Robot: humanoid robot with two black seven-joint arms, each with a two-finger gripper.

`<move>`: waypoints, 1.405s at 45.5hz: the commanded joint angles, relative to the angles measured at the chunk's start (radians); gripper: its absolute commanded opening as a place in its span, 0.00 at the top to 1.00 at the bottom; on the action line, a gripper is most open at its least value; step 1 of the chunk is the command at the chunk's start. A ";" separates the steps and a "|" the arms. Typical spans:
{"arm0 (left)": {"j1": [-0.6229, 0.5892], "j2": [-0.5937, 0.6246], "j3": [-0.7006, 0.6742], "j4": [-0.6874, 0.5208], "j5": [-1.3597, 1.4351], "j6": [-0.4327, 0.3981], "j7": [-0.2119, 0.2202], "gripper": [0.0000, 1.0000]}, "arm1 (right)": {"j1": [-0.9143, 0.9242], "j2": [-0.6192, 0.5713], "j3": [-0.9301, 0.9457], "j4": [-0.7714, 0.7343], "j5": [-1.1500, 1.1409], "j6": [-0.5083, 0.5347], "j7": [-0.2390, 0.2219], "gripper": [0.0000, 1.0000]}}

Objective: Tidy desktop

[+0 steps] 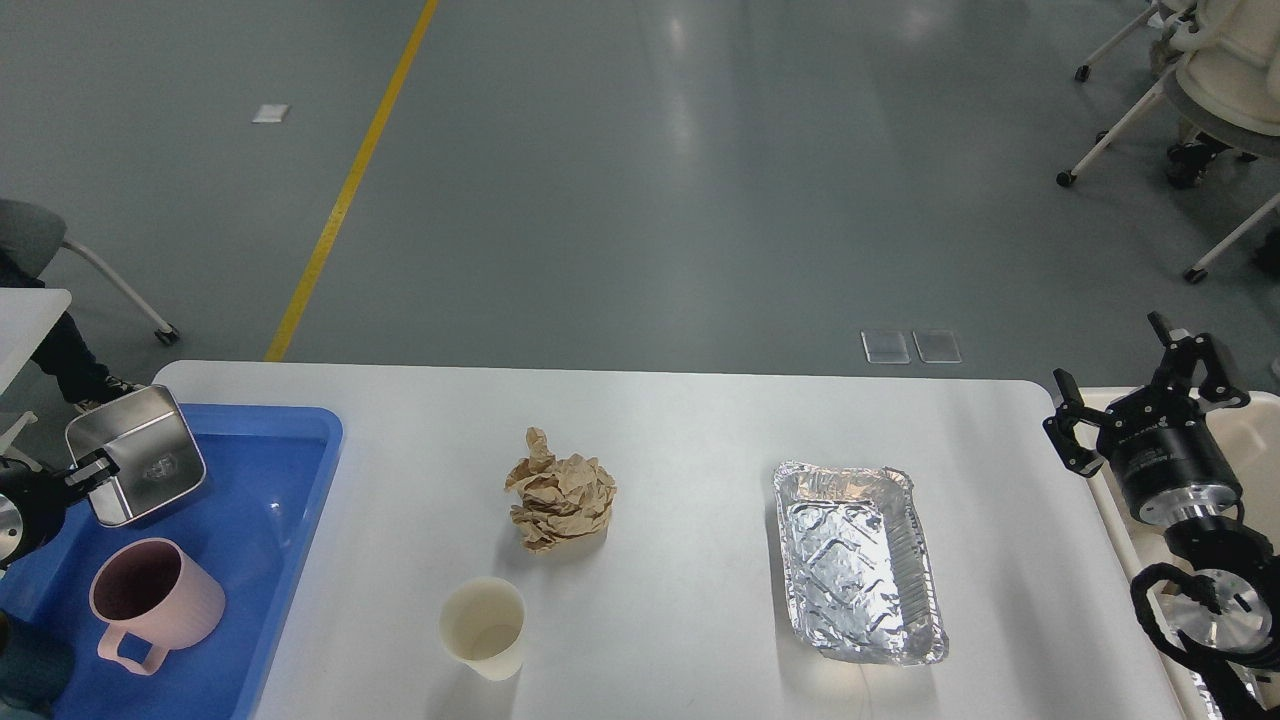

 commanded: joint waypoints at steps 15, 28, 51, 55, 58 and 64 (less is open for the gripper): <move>0.000 -0.029 0.005 0.004 0.003 0.002 0.005 0.03 | -0.001 0.000 0.001 0.000 0.000 0.000 0.000 0.00; -0.012 -0.024 0.005 0.004 -0.004 -0.010 0.007 0.03 | -0.001 0.000 0.001 0.000 0.000 0.000 0.000 0.00; -0.005 0.163 -0.313 -0.158 -0.894 -0.228 -0.003 0.03 | -0.001 -0.003 -0.002 0.008 0.000 -0.002 0.000 0.00; 0.118 0.170 -0.411 -0.293 -0.964 -0.218 -0.004 0.03 | -0.001 -0.012 -0.002 0.008 0.000 -0.002 0.000 0.00; 0.210 0.157 -0.514 -0.390 -0.972 -0.196 -0.004 0.03 | -0.003 -0.020 -0.003 0.008 0.000 -0.002 -0.002 0.00; 0.350 0.103 -0.676 -0.576 -0.972 -0.140 -0.004 0.03 | -0.003 -0.041 -0.005 0.008 0.000 -0.002 -0.002 0.00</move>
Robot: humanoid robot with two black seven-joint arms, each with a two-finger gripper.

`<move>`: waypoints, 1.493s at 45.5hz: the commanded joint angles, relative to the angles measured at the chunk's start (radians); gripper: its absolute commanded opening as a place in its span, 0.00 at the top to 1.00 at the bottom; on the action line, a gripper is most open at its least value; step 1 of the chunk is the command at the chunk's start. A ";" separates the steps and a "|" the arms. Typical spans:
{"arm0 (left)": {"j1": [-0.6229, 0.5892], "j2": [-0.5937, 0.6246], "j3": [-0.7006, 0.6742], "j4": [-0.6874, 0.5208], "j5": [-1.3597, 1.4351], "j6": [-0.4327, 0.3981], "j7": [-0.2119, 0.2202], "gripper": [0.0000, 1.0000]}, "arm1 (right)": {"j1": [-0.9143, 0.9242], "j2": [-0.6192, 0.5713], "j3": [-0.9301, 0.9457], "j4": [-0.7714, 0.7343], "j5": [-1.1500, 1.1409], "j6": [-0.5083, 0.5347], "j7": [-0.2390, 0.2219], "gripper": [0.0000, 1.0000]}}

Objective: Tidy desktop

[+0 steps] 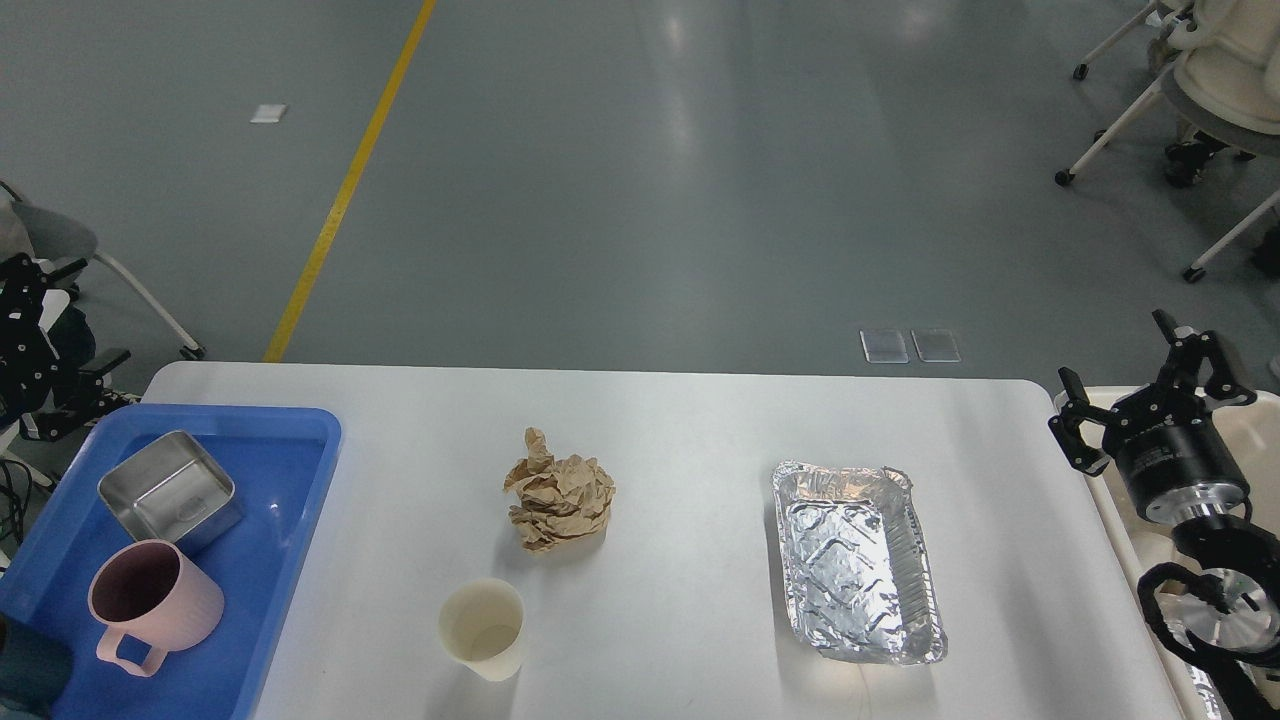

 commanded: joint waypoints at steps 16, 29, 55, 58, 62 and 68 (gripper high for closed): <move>0.374 -0.350 -0.502 -0.321 -0.002 0.084 0.005 0.03 | 0.035 -0.216 -0.192 0.006 -0.002 0.022 -0.003 0.00; 0.380 -0.607 -0.596 -0.304 -0.002 0.000 0.006 0.03 | 0.099 -0.423 -0.276 0.054 -0.230 0.193 0.029 0.00; 0.341 -0.676 -0.576 -0.215 0.004 0.018 0.002 0.03 | 0.070 -0.950 -0.417 0.391 -1.011 0.230 0.138 0.00; 0.334 -0.676 -0.574 -0.213 0.009 0.050 0.002 0.03 | 0.070 -1.000 -0.448 0.407 -1.054 0.227 0.137 0.00; 0.332 -0.671 -0.573 -0.206 0.010 0.090 0.002 0.03 | 0.070 -1.066 -0.492 0.408 -1.071 0.232 0.135 0.00; 0.291 -0.676 -0.547 -0.132 0.010 0.075 0.002 0.03 | 0.072 -1.200 -0.540 0.400 -1.074 0.200 0.135 0.00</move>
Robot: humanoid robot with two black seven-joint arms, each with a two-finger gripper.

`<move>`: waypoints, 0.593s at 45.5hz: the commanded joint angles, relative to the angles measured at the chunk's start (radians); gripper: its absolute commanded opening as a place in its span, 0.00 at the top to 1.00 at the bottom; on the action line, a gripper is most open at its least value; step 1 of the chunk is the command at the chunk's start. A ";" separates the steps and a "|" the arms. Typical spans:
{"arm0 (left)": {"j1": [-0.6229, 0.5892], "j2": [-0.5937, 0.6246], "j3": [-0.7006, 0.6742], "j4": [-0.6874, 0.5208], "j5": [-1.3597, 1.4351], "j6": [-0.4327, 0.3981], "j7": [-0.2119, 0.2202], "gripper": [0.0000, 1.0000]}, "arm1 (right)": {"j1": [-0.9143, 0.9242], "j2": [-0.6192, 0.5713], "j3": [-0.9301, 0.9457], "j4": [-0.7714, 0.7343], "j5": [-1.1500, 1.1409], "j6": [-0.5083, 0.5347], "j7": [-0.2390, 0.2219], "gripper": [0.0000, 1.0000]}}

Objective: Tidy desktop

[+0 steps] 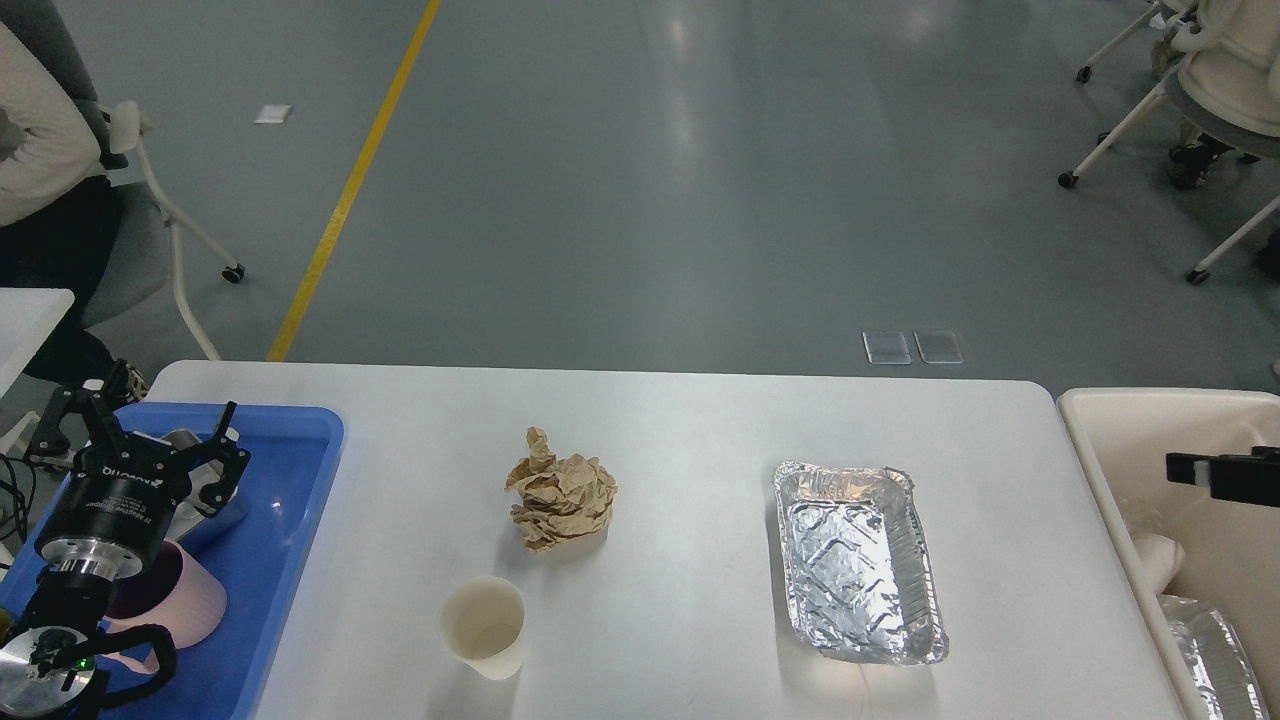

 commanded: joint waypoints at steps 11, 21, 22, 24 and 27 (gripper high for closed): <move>-0.054 -0.010 0.054 0.090 0.000 -0.021 0.003 0.03 | 0.003 -0.125 -0.094 -0.005 -0.003 -0.022 0.000 0.00; -0.053 -0.006 0.054 0.090 0.000 -0.018 0.004 0.03 | 0.009 -0.126 -0.152 -0.008 -0.004 -0.027 0.003 0.00; -0.053 -0.006 0.054 0.090 0.000 -0.018 0.004 0.03 | 0.012 -0.125 -0.154 -0.011 -0.004 -0.030 0.003 0.00; -0.053 -0.008 0.055 0.090 0.000 -0.018 0.004 0.03 | 0.021 -0.123 -0.150 -0.016 -0.004 -0.034 0.005 0.00; -0.051 -0.010 0.055 0.090 0.000 -0.018 0.004 0.03 | 0.047 -0.117 -0.149 -0.016 0.002 -0.039 0.008 0.00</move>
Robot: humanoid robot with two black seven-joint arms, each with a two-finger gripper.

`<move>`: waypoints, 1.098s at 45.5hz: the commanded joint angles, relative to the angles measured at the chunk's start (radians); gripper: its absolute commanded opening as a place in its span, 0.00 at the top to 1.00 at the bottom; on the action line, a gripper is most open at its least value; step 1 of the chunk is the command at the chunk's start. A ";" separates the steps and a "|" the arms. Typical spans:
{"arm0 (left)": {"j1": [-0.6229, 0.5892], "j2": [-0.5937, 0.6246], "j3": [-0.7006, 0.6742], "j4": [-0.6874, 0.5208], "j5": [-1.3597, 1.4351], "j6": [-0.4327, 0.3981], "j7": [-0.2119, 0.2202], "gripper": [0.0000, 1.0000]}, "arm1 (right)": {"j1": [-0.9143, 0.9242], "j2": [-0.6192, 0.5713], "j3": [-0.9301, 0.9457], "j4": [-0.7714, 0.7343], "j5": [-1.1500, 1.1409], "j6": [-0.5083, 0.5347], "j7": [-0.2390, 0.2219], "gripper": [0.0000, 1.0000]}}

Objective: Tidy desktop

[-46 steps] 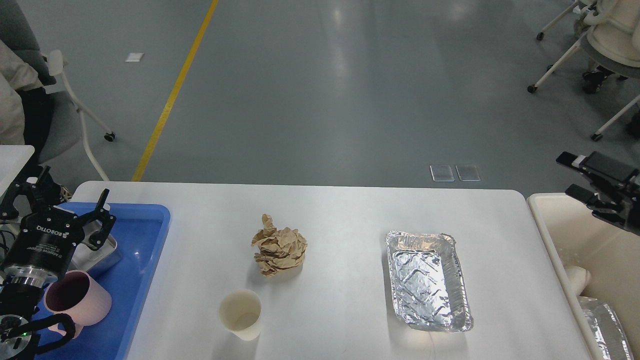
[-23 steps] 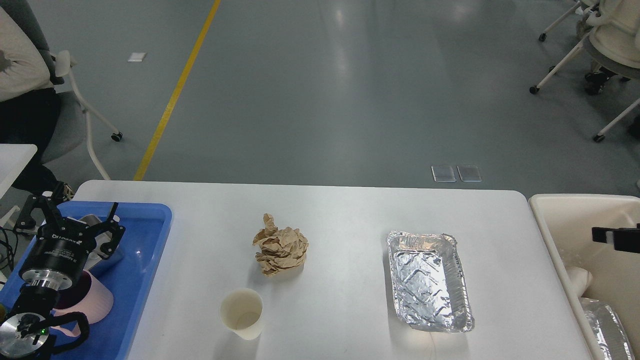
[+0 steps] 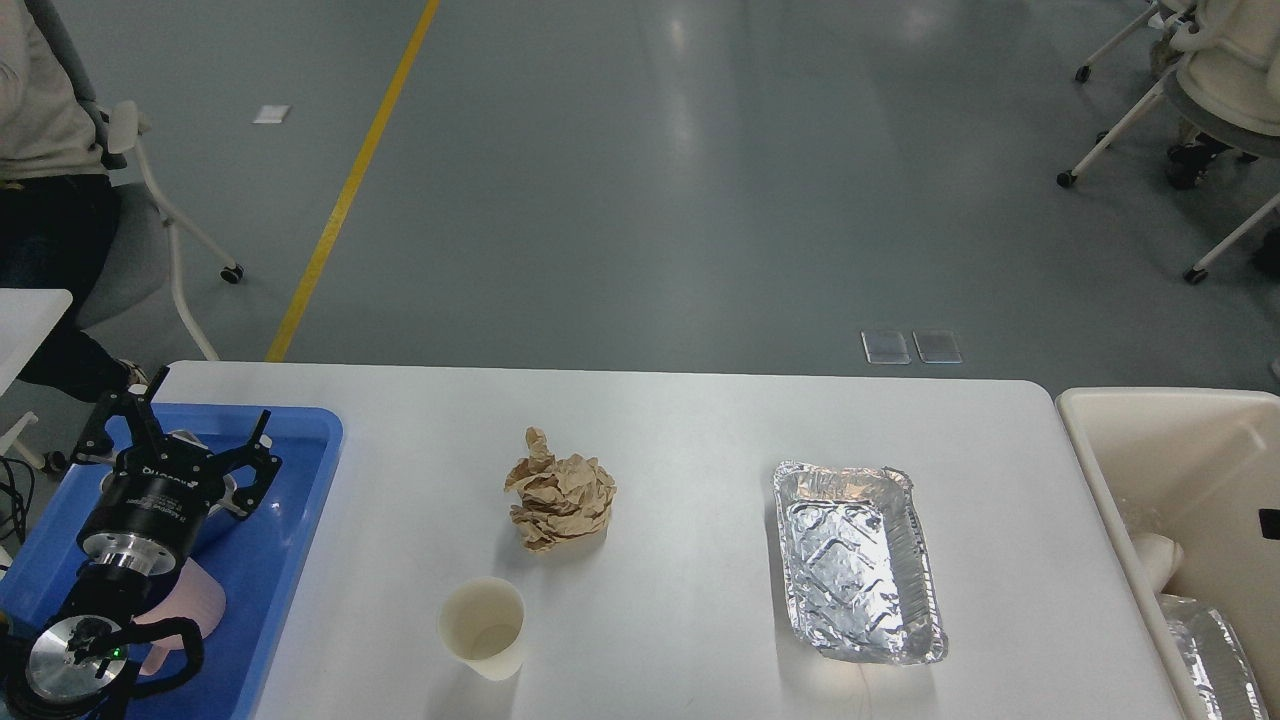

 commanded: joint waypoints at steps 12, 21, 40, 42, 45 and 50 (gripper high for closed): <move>0.003 -0.002 0.001 0.000 0.000 0.011 0.003 0.03 | 0.052 0.047 -0.065 0.020 0.059 -0.079 -0.001 0.00; 0.006 -0.004 0.014 0.000 -0.002 0.016 0.008 0.03 | 0.052 0.077 -0.186 0.106 0.353 -0.102 -0.005 0.00; 0.002 -0.004 0.047 0.002 0.000 0.043 0.008 0.03 | 0.033 0.346 -0.417 0.147 0.585 -0.278 -0.104 0.00; 0.002 -0.004 0.047 0.002 0.000 0.043 0.008 0.03 | 0.031 0.390 -0.457 0.147 0.587 -0.332 -0.119 0.00; 0.002 -0.004 0.047 0.002 0.000 0.045 0.008 0.03 | 0.029 0.450 -0.502 0.147 0.588 -0.406 -0.148 0.00; 0.002 -0.005 0.047 0.002 0.000 0.050 0.008 0.03 | 0.029 0.519 -0.523 0.147 0.603 -0.476 -0.188 0.00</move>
